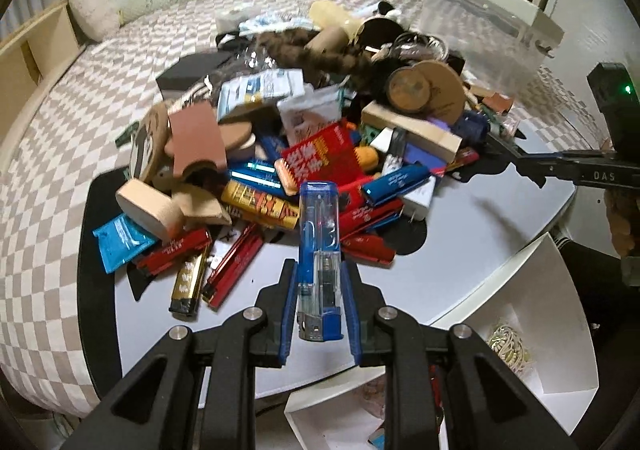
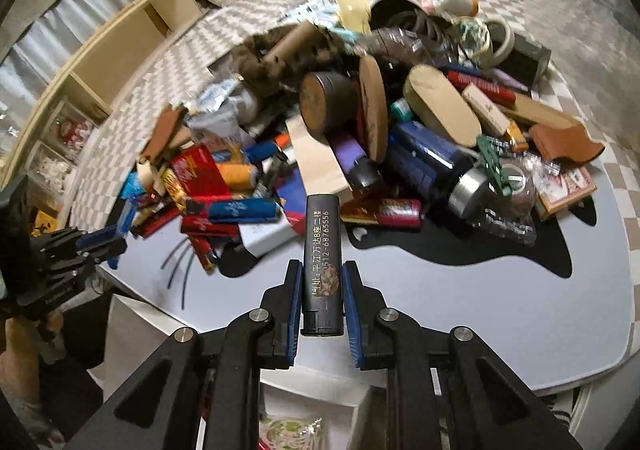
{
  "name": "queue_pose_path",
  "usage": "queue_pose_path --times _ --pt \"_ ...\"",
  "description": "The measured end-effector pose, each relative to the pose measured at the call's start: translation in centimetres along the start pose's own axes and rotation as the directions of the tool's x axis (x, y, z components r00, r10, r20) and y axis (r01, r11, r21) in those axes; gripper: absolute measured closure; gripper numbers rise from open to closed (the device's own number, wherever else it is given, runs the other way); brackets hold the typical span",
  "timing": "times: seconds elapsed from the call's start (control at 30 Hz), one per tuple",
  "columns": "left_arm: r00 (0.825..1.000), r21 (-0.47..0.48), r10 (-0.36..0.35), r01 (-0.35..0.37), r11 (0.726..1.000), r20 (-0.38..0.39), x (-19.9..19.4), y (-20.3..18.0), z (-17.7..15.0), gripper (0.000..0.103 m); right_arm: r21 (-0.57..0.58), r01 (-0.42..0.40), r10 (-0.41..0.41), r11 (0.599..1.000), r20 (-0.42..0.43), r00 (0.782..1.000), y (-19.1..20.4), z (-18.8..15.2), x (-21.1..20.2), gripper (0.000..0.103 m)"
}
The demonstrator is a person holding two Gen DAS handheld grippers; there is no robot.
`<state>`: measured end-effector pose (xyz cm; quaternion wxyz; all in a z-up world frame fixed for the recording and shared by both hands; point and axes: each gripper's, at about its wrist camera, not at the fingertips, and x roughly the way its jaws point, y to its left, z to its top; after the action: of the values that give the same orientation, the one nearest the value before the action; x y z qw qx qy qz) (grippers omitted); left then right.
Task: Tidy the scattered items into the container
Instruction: 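Lift and carry the blue lighter and grey lighter toward the white box with both tools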
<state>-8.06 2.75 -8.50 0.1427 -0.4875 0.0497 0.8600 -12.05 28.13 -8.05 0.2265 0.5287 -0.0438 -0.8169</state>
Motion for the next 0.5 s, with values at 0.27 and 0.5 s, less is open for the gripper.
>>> queue_pose_path --times 0.27,0.5 --pt "0.995 0.015 -0.045 0.044 0.999 0.087 -1.7 -1.4 0.1 0.081 -0.059 -0.081 0.085 0.995 0.059 0.995 2.0 -0.2 -2.6 0.082" --pt "0.99 0.049 -0.086 0.081 0.996 0.111 -3.0 -1.9 -0.4 0.081 -0.141 -0.137 0.145 0.981 0.047 0.988 4.6 -0.9 -3.3 0.082"
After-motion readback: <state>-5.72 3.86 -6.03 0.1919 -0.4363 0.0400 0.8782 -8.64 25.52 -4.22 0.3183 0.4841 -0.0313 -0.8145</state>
